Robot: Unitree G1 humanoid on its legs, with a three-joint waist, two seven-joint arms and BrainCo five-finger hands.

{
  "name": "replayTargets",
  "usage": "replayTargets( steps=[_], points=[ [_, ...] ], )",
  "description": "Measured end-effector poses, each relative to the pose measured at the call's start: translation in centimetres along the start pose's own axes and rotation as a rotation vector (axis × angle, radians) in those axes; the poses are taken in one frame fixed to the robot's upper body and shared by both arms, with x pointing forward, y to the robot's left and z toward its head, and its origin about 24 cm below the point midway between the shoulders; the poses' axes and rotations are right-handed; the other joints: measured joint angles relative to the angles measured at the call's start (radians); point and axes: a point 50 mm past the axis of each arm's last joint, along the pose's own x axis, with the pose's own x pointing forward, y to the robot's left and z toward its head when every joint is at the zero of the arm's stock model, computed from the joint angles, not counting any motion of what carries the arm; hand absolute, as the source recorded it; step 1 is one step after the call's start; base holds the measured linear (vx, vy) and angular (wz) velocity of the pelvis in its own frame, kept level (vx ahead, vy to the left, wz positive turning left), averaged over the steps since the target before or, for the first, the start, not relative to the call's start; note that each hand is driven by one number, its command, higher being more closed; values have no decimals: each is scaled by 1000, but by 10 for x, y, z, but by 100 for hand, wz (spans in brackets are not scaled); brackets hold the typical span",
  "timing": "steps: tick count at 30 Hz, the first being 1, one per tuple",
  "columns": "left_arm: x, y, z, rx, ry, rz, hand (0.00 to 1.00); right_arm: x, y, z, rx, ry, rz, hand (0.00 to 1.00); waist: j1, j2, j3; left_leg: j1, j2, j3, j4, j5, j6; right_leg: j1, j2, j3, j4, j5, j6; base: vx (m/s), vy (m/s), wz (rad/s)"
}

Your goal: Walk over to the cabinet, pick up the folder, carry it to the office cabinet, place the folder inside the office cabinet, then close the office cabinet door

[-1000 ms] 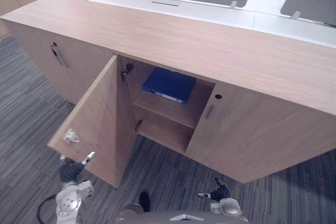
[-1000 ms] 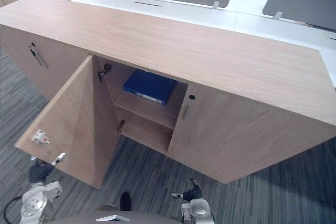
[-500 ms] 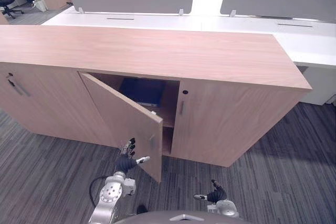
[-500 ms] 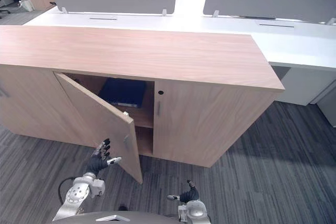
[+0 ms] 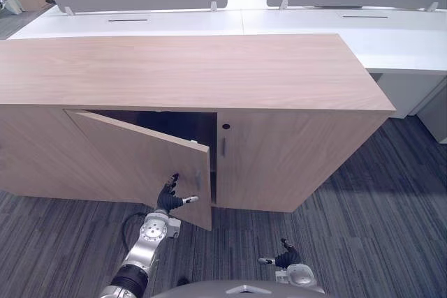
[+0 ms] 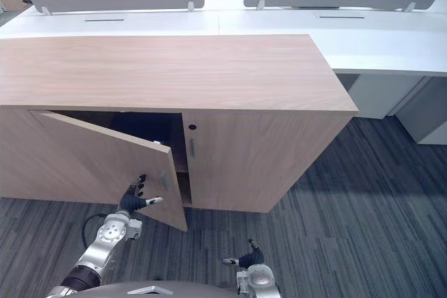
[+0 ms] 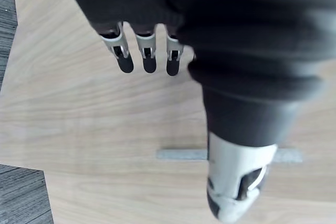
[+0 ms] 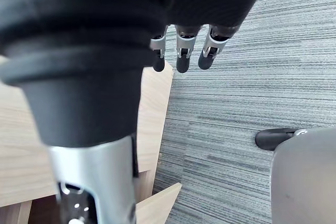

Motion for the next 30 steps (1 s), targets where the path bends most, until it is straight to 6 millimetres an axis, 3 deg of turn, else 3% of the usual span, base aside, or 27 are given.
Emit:
replayTargets(
  steps=[9, 15, 17, 24, 28, 30],
  points=[
    [1, 2, -11, 33, 51, -10, 0, 2, -4, -3, 42, 33, -19, 0, -11, -13, 8, 6, 3, -4, 0, -2, -2, 7, 2, -8, 2, -5, -6, -6, -4, 1],
    [-16, 4, -38, 30, 141, -15, 0, 3, -7, -4, 64, 48, -29, 0, 3, -24, 12, -4, -3, -49, 8, 6, -2, 1, 2, -13, -2, -7, -9, 1, -16, 8],
    [-19, 15, -51, 13, 198, 28, 0, 3, -7, -12, 96, 94, -35, 0, 16, -33, 16, -29, -7, -141, 8, 14, 1, -12, 1, -17, -12, 3, -1, -5, -40, 14],
    [-46, 39, -101, 21, 421, 119, 0, 3, -6, -15, 149, 123, -37, 0, 32, -31, 19, -27, -12, -132, 7, 14, 0, -25, -4, -1, -6, 10, 2, -31, 3, -7],
    [-69, 44, -132, 57, 579, 130, 0, 4, -8, -13, 202, 127, -47, 0, 36, -21, 28, -12, -10, -95, 1, -2, -15, -32, -4, 42, -9, 14, 0, -67, 4, -29],
    [-75, 45, -138, 55, 608, 138, 0, 5, -10, -13, 209, 127, -52, 0, 36, -18, 28, -8, -10, -80, 0, -10, -16, -36, -4, 58, -10, 17, -2, -59, 7, -35]
  ],
)
